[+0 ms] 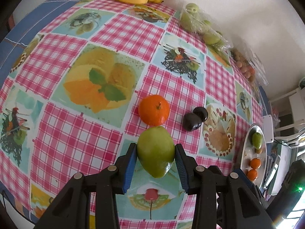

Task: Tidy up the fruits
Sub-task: 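Close the left tool on the green mango and lift it, then close the right tool on a dark plum while the left tool holds the mango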

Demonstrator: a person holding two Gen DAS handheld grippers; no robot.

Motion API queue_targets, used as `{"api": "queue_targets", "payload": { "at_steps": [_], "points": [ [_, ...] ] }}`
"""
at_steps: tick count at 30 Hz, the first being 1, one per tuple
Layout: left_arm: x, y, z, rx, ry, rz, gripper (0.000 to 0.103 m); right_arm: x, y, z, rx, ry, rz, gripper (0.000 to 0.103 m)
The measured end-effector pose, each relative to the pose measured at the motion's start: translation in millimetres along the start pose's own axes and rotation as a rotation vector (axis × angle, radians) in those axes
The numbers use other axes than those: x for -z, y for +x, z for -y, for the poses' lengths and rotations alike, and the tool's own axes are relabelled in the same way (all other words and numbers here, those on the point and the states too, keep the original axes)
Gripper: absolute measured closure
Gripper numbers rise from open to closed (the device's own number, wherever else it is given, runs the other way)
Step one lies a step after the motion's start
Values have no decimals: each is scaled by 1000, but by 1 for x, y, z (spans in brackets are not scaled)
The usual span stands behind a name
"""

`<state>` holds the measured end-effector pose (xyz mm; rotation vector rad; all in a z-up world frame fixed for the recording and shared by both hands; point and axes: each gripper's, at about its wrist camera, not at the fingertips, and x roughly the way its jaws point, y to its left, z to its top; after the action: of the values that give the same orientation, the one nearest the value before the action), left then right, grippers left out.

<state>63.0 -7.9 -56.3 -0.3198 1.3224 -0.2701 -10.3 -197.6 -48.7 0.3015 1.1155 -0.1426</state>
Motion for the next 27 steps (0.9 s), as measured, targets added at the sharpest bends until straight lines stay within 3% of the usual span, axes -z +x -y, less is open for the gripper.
{"api": "queue_targets", "payload": {
  "at_steps": [12,21,27],
  "points": [
    [-20,-4,-11,27,-56,21,61,-13,-12,0,-56,27,61,0],
    [-39,-13,-17,23,-65,67,61,-31,-4,3,-53,103,18,0],
    [-48,-14,-20,31,-73,76,61,-47,-1,-13,-44,84,15,0]
  ]
}}
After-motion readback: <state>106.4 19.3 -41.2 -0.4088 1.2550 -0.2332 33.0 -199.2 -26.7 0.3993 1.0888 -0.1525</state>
